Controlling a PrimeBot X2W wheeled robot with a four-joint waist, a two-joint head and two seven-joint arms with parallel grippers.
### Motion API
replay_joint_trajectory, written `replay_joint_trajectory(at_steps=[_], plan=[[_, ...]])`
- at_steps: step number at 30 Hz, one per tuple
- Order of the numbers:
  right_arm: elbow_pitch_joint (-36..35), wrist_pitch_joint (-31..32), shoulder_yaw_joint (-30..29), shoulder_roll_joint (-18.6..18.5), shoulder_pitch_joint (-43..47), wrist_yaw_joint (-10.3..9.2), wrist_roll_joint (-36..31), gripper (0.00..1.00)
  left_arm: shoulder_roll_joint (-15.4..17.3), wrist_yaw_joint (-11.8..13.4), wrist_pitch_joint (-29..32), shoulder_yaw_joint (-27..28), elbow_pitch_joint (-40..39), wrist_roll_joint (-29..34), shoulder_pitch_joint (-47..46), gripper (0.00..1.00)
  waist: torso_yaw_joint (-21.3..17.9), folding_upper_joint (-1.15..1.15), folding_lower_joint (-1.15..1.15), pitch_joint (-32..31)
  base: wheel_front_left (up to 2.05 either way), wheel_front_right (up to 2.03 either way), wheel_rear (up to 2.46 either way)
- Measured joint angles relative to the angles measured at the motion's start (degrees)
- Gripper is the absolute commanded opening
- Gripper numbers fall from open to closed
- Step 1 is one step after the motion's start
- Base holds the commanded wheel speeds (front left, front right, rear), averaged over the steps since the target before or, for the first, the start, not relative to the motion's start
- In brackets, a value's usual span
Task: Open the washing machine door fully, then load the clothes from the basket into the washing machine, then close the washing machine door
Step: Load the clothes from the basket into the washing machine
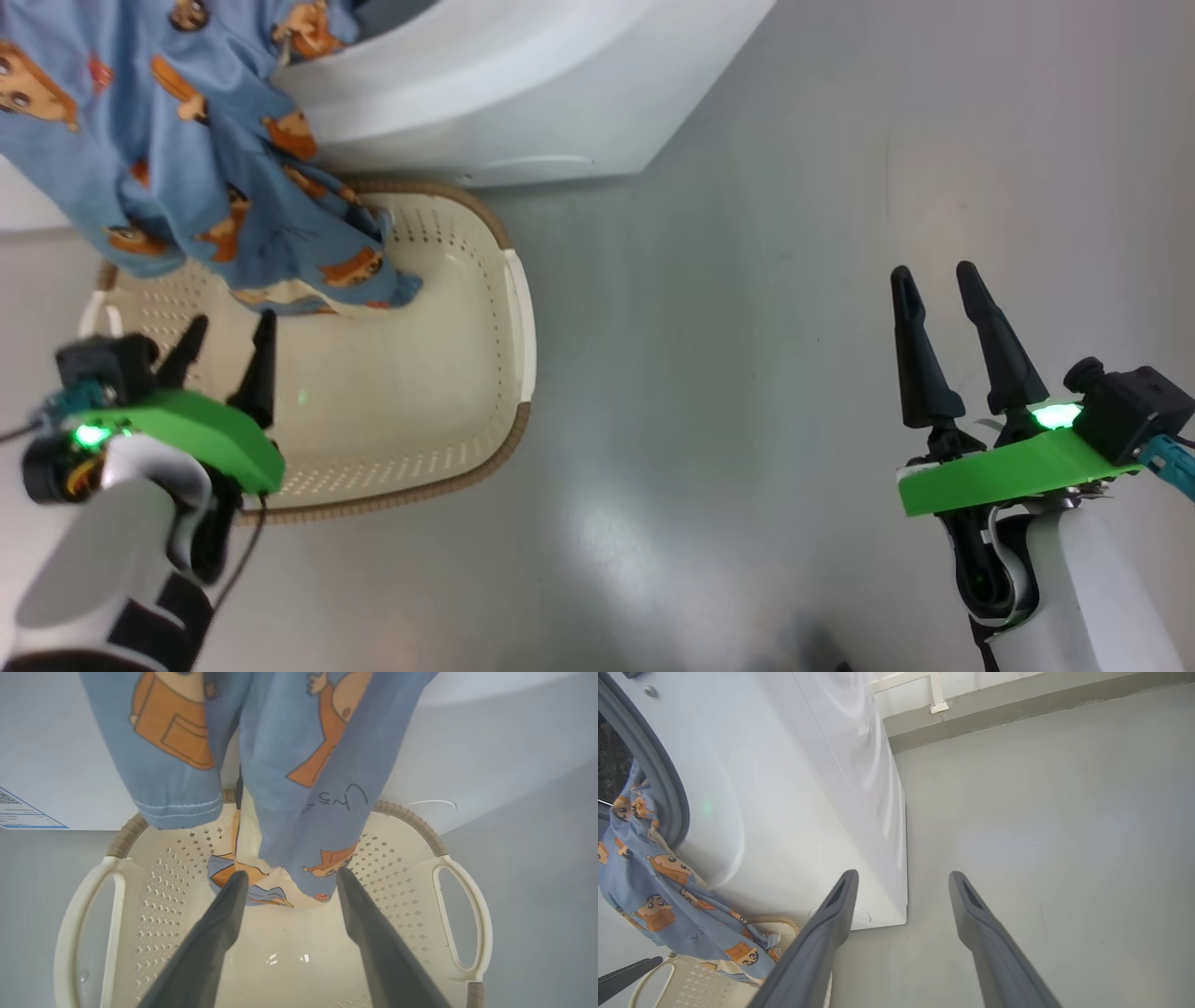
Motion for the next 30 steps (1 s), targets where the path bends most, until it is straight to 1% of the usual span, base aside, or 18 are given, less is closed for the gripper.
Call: replay_joint_trajectory(at_steps=[2, 10, 15, 19, 25, 30], plan=[[0.00, 0.00, 0.16, 0.10, -0.11, 0.00, -0.01, 1.00, 0.41, 0.00, 0.00, -0.67, 0.58, -0.57, -1.07, 1.00, -0.13, 0.00, 0.00, 0.64, 0.00, 0.00, 0.00], [-0.63, 0.00, 1.67, 0.53, -2.49, 0.00, -0.41, 1.00, 3.93, 0.00, 0.00, -6.47, 4.59, -5.01, -7.99, 1.00, -1.31, 0.00, 0.00, 4.84, 0.00, 0.00, 0.00], [-0.66, 0.00, 2.67, 0.58, -3.34, 0.00, -0.41, 1.00, 5.55, 0.00, 0.00, -10.17, 4.59, -7.82, -10.90, 1.00, -2.36, 0.00, 0.00, 6.13, 0.00, 0.00, 0.00], [-0.68, 0.00, 3.19, 0.71, -3.36, 0.00, -0.42, 1.00, 6.99, 0.00, 0.00, -13.23, 2.83, -10.56, -12.02, 1.00, -3.22, 0.00, 0.00, 6.58, 0.00, 0.00, 0.00], [-0.77, 0.00, 3.27, 0.78, -3.35, 0.00, -0.42, 1.00, 8.95, 0.00, 0.00, -16.77, -1.87, -14.35, -12.65, 1.00, -4.18, 0.00, 0.00, 6.92, 0.00, 0.00, 0.00], [-0.83, 0.00, 3.26, 0.82, -3.35, 0.00, -0.42, 1.00, 9.92, 0.00, 0.00, -17.35, -5.22, -15.67, -13.83, 1.00, -4.42, 0.00, 0.00, 6.99, 0.00, 0.00, 0.00]])
